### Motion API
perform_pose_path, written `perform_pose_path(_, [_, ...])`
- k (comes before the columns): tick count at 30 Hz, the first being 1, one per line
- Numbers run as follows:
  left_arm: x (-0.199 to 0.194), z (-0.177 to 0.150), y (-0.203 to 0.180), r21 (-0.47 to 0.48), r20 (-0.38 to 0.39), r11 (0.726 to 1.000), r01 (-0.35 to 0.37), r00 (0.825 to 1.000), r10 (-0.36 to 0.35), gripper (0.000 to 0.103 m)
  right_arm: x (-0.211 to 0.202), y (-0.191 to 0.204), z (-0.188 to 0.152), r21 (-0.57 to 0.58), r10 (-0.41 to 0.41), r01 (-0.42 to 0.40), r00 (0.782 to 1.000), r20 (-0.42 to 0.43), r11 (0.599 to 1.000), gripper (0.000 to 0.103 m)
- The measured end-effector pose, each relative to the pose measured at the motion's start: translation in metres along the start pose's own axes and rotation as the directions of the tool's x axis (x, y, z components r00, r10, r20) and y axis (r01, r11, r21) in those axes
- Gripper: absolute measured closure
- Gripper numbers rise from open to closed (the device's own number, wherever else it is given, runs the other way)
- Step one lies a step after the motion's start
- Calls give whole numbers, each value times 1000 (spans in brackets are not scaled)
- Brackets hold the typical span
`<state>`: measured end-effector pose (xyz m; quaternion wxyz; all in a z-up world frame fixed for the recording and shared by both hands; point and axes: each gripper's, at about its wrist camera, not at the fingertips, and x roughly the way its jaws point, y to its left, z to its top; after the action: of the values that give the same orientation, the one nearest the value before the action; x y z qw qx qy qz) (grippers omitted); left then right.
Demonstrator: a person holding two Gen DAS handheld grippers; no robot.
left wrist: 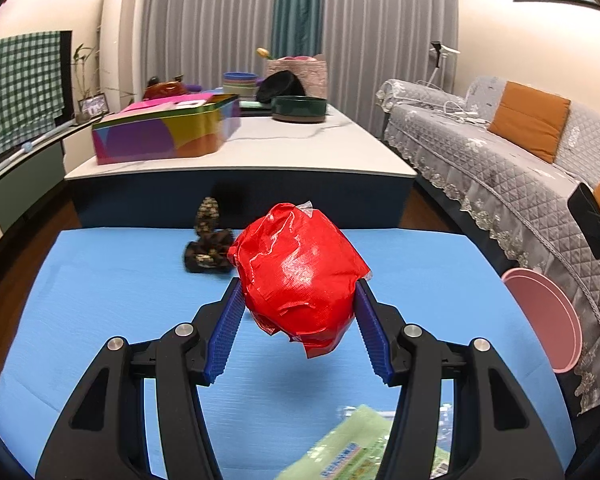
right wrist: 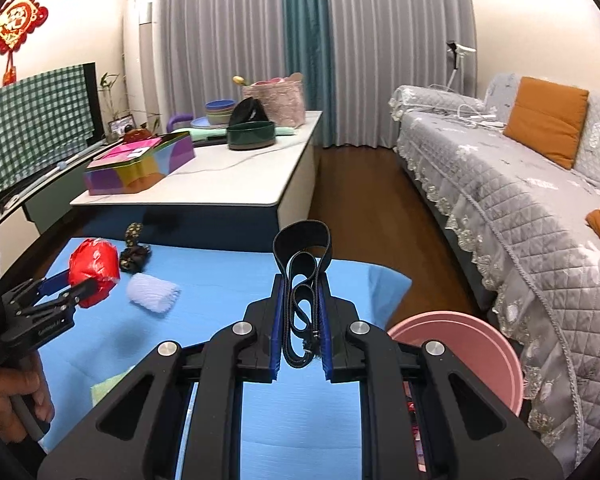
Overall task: Collect trash
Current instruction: 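Carry both items over the pink bin and open both grippers to drop them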
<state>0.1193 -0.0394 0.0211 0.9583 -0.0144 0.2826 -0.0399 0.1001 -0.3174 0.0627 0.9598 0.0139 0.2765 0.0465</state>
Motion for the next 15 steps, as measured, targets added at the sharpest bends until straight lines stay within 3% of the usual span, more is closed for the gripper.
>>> perform_pose_path(15, [3, -9, -67, 77, -3, 992, 104, 995, -104, 48, -15, -39, -12, 27, -83, 83, 997, 3, 996, 87])
